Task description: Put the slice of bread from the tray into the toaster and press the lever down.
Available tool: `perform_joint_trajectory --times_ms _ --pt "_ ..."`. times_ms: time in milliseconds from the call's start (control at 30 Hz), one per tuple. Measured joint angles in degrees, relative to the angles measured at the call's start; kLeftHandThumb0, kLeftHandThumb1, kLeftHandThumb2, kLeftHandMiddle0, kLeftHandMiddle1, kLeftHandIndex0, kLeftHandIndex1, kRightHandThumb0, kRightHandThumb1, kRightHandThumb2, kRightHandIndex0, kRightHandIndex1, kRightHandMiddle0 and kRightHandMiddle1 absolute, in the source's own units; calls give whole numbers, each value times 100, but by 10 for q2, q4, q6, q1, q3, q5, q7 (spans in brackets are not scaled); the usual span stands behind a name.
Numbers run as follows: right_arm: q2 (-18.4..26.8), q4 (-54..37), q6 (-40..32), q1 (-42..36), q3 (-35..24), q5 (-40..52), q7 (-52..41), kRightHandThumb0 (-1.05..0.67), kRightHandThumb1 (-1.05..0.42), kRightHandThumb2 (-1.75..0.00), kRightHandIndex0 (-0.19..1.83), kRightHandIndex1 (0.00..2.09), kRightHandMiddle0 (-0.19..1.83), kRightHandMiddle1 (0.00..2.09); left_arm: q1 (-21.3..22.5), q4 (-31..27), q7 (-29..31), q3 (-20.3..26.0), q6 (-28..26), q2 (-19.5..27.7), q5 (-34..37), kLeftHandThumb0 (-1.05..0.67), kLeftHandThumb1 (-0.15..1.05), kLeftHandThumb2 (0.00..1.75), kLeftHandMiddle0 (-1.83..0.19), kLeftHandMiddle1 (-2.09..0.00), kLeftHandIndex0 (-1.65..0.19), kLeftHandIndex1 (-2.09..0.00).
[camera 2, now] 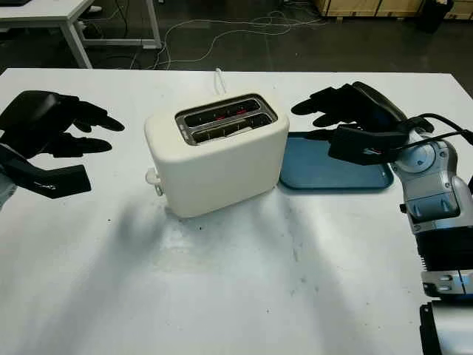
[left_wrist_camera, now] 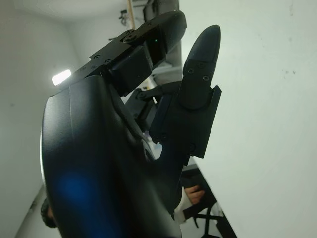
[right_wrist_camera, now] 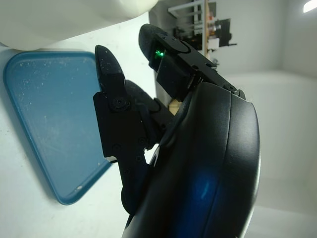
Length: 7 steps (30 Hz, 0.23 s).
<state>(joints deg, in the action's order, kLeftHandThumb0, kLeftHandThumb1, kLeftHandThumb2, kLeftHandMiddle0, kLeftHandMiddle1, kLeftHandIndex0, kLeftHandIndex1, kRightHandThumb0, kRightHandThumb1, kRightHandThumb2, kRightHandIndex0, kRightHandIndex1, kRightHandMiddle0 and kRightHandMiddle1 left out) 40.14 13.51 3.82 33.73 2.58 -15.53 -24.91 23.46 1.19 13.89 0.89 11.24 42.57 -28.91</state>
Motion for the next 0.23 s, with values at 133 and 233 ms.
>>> perform_joint_trajectory --times_ms 133,233 --pt "0 -10 -4 0 -3 0 -1 -28 -88 0 93 1 82 1 0 0 0 0 0 0 0 -48 85 0 -70 -109 -104 -9" --pt "0 -10 -4 0 -7 1 -5 -28 -88 0 93 1 81 0 0 0 0 0 0 0 0 -48 85 0 -70 -109 -103 -9"
